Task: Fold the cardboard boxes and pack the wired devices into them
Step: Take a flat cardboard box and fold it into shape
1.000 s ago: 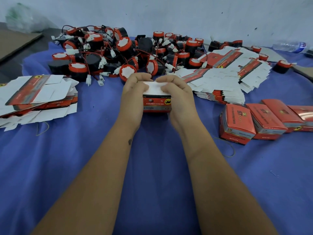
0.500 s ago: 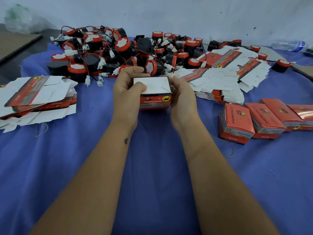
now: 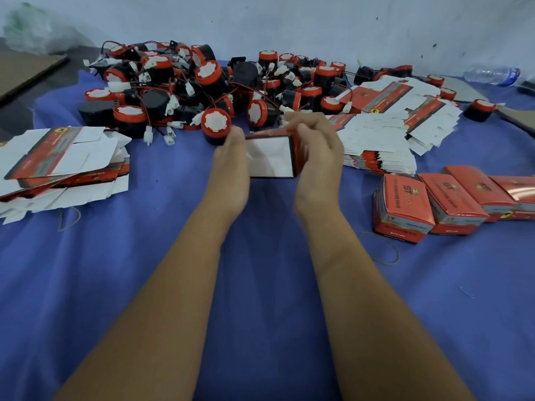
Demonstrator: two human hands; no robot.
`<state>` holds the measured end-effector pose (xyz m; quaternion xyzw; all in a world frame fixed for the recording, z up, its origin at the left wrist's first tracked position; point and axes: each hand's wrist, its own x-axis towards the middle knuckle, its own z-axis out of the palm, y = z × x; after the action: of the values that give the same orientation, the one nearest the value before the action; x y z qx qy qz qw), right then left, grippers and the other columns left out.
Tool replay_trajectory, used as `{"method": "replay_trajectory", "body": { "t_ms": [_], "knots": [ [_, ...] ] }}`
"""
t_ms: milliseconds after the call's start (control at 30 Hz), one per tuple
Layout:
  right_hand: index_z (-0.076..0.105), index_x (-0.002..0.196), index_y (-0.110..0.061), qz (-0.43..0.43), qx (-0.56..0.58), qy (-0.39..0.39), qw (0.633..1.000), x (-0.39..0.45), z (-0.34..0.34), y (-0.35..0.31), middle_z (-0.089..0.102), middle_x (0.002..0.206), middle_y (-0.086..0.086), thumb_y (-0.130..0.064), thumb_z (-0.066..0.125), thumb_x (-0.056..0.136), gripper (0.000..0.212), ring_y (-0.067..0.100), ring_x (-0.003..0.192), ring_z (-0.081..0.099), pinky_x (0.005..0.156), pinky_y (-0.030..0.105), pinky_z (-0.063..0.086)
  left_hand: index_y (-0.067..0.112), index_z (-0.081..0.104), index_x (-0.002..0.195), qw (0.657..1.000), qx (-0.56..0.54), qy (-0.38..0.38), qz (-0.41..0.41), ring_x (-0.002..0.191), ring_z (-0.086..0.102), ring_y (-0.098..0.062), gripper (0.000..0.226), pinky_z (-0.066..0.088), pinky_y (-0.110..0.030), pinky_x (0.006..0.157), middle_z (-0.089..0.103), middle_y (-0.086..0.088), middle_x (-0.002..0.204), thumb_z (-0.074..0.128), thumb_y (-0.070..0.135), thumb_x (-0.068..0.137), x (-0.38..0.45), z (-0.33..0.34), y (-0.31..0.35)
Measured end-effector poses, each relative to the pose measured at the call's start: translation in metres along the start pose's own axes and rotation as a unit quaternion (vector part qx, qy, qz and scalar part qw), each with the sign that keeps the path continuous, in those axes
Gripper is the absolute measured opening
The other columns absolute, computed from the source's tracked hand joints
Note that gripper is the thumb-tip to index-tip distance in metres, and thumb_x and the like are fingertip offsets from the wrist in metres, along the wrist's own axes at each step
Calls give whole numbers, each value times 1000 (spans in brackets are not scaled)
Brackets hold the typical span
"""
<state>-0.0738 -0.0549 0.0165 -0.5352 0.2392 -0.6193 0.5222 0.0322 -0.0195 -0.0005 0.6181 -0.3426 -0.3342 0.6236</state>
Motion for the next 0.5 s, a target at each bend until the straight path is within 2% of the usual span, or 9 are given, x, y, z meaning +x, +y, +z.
{"method": "replay_trajectory", "body": {
  "t_ms": [33,100,167,233,300,367,433,500],
  "knots": [
    [63,73,-5,5,21,33,999,1,-1,-1,70,93,6,-5,48,82,18,15,88,61,79,35,49,28,65,106,999,50,0,2,101,60,-10,51,47,-33,90,67,7,109,28,63,100,-1,1,-3],
    [64,64,-3,21,71,75,994,5,-5,-2,74,97,12,-1,46,81,24,19,98,67,92,45,50,35,67,90,997,64,-29,17,77,62,-6,54,48,-29,71,69,11,82,25,69,96,-4,2,-4],
    [64,60,-6,13,86,80,993,7,-7,-4,74,99,13,-1,44,83,30,20,107,66,102,46,47,40,71,78,997,31,-68,21,60,64,-6,52,52,-29,58,69,10,65,31,69,93,-8,3,1],
    [68,72,-10,-2,80,77,994,6,-6,-5,72,107,5,-1,43,87,31,13,110,63,102,37,48,45,74,73,997,1,-71,24,63,66,-4,40,55,-28,58,71,15,69,41,59,89,-9,3,5],
    [66,97,-12,-16,48,79,996,5,-2,-5,65,114,-3,-4,43,92,25,0,108,59,95,16,46,32,76,82,998,-50,-7,30,74,68,-8,32,55,-25,58,74,10,76,49,43,95,-7,1,7],
    [59,115,-12,-1,16,92,996,6,-1,-3,59,117,-4,-3,44,97,25,-4,105,55,84,4,43,19,72,96,987,-126,89,33,80,67,-10,20,55,-25,65,74,5,86,55,29,98,0,-6,7],
    [56,122,-13,54,-40,102,993,9,-4,1,56,113,-8,-7,48,97,27,-6,99,52,75,3,42,7,64,113,967,-185,170,51,87,66,-12,21,57,-29,76,71,-3,100,60,19,96,7,-15,5],
    [54,126,-23,129,-152,83,976,10,-7,8,54,104,-16,-16,50,96,31,-6,87,51,68,13,42,1,52,126,944,-208,247,67,92,63,-12,40,55,-29,83,66,-8,112,66,12,91,9,-20,6]
  ]
}}
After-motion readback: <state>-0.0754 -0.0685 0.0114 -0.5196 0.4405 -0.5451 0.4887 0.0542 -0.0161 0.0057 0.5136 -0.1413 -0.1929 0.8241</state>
